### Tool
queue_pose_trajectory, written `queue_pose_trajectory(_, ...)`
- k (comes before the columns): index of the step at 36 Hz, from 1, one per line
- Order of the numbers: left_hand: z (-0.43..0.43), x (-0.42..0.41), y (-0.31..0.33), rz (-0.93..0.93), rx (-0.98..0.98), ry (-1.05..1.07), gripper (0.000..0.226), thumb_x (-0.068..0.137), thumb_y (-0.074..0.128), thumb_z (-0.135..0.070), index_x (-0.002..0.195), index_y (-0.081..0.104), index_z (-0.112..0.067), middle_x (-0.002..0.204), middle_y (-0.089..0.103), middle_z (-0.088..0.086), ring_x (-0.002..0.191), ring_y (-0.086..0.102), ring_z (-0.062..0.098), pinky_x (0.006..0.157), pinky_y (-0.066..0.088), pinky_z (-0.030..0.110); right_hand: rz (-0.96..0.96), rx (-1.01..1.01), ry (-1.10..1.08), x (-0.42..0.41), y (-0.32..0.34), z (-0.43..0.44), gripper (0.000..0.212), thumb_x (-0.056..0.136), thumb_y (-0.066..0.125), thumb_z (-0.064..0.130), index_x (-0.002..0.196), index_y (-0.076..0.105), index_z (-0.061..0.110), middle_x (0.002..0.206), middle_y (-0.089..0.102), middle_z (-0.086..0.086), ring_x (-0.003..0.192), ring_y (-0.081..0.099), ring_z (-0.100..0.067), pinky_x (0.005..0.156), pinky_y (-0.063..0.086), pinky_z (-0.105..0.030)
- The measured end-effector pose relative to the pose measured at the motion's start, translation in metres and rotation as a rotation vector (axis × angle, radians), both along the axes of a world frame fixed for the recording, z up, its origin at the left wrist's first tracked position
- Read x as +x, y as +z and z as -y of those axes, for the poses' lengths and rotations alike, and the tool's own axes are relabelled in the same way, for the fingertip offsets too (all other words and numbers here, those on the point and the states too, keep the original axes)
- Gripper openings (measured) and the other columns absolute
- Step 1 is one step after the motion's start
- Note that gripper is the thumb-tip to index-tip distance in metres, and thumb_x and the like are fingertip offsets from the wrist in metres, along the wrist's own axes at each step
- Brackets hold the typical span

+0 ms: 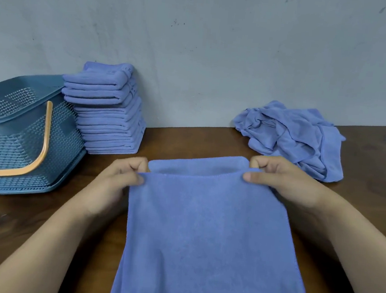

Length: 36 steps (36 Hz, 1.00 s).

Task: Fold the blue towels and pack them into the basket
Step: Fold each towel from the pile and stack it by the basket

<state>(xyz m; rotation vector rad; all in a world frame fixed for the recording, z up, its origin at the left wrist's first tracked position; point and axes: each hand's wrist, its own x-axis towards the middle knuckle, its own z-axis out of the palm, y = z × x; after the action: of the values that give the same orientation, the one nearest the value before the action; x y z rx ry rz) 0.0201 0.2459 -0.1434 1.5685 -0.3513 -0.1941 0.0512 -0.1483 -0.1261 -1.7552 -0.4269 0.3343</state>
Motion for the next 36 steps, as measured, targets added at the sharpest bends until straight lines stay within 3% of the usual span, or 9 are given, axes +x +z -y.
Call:
queue_pose_trajectory(3, 0.016, 0.012, -0.003, -0.055, -0.14, 0.353, 0.022, 0.093, 0.064, -0.022, 0.075, 0.053, -0.015, 0.071, 0.054, 0.006, 0.062, 0.052, 0.02, 0.061, 0.041, 0.032, -0.035, 0.071, -0.296, 0.015, -0.007, -0.017, 0.04, 0.082, 0.087, 0.048, 0.087, 0.066, 0.015, 0.089, 0.073, -0.009, 0.08, 0.066, -0.025, 0.074, 0.053, -0.039)
queue_pose_trajectory(6, 0.023, 0.027, -0.016, -0.159, -0.005, 0.481, 0.034, 0.101, 0.062, -0.038, 0.116, 0.068, -0.009, 0.1, 0.074, 0.003, 0.093, 0.069, 0.025, 0.08, 0.053, 0.038, -0.008, 0.012, -0.497, 0.033, -0.025, -0.028, 0.033, 0.088, 0.081, 0.049, 0.115, 0.071, 0.032, 0.113, 0.07, 0.012, 0.107, 0.068, -0.007, 0.098, 0.054, -0.036)
queue_pose_trajectory(9, 0.015, 0.029, -0.028, -0.183, 0.063, 0.512, 0.042, 0.1, 0.066, -0.044, 0.141, 0.058, -0.039, 0.12, 0.078, 0.002, 0.108, 0.077, 0.024, 0.097, 0.059, 0.044, 0.017, -0.077, -0.439, 0.035, -0.039, -0.026, 0.036, 0.092, 0.076, 0.047, 0.125, 0.063, 0.051, 0.117, 0.063, 0.019, 0.11, 0.06, 0.006, 0.09, 0.046, -0.023)
queue_pose_trajectory(12, 0.013, 0.027, -0.027, -0.111, 0.213, 0.428, 0.032, 0.094, 0.068, -0.044, 0.125, 0.069, -0.05, 0.117, 0.079, -0.004, 0.109, 0.076, 0.02, 0.096, 0.059, 0.044, 0.095, -0.154, -0.385, 0.034, -0.048, -0.02, 0.025, 0.092, 0.076, 0.026, 0.109, 0.072, 0.044, 0.112, 0.069, 0.028, 0.108, 0.063, 0.006, 0.089, 0.044, -0.021)
queue_pose_trajectory(16, 0.019, 0.026, -0.028, -0.065, 0.323, 0.441, 0.017, 0.099, 0.072, -0.032, 0.111, 0.081, -0.039, 0.118, 0.078, -0.016, 0.111, 0.072, 0.004, 0.099, 0.055, 0.034, 0.203, -0.303, -0.398, 0.033, -0.054, -0.02, 0.033, 0.094, 0.066, 0.009, 0.11, 0.075, 0.037, 0.061, 0.057, 0.025, 0.053, 0.047, -0.005, 0.055, 0.037, -0.016)
queue_pose_trajectory(24, 0.014, 0.033, -0.033, 0.18, 0.424, 0.616, 0.031, 0.1, 0.069, -0.02, 0.115, 0.075, -0.047, 0.074, 0.06, -0.003, 0.065, 0.053, 0.02, 0.064, 0.045, 0.035, 0.381, -0.31, -0.498, 0.036, -0.041, -0.029, 0.048, 0.103, 0.047, 0.008, 0.133, 0.066, 0.041, 0.117, 0.071, 0.026, 0.088, 0.069, -0.018, 0.08, 0.059, -0.033)
queue_pose_trajectory(28, 0.015, 0.032, -0.037, 0.216, 0.853, 0.519, 0.037, 0.104, 0.062, -0.029, 0.14, 0.064, -0.034, 0.137, 0.063, -0.012, 0.127, 0.052, 0.015, 0.111, 0.042, 0.038, 0.439, -0.521, -0.406, 0.039, -0.051, -0.03, 0.034, 0.098, 0.052, 0.015, 0.092, 0.075, 0.039, 0.082, 0.065, 0.016, 0.076, 0.052, 0.0, 0.071, 0.042, -0.021)
queue_pose_trajectory(32, 0.017, 0.031, -0.04, 0.209, 0.964, 0.489, 0.038, 0.105, 0.057, -0.035, 0.144, 0.061, -0.033, 0.147, 0.058, -0.015, 0.137, 0.044, 0.017, 0.119, 0.036, 0.041, 0.393, -0.595, -0.484, 0.042, -0.057, -0.025, 0.036, 0.103, 0.061, 0.02, 0.139, 0.068, 0.018, 0.13, 0.07, 0.005, 0.117, 0.062, -0.012, 0.084, 0.04, -0.013)
queue_pose_trajectory(36, 0.017, 0.032, -0.041, 0.21, 1.036, 0.468, 0.044, 0.107, 0.051, -0.036, 0.15, 0.056, -0.032, 0.155, 0.052, -0.015, 0.144, 0.04, 0.018, 0.121, 0.033, 0.04, 0.411, -0.631, -0.468, 0.043, -0.058, -0.028, 0.034, 0.103, 0.056, 0.017, 0.134, 0.067, 0.013, 0.115, 0.069, 0.005, 0.108, 0.063, -0.024, 0.08, 0.043, -0.025)
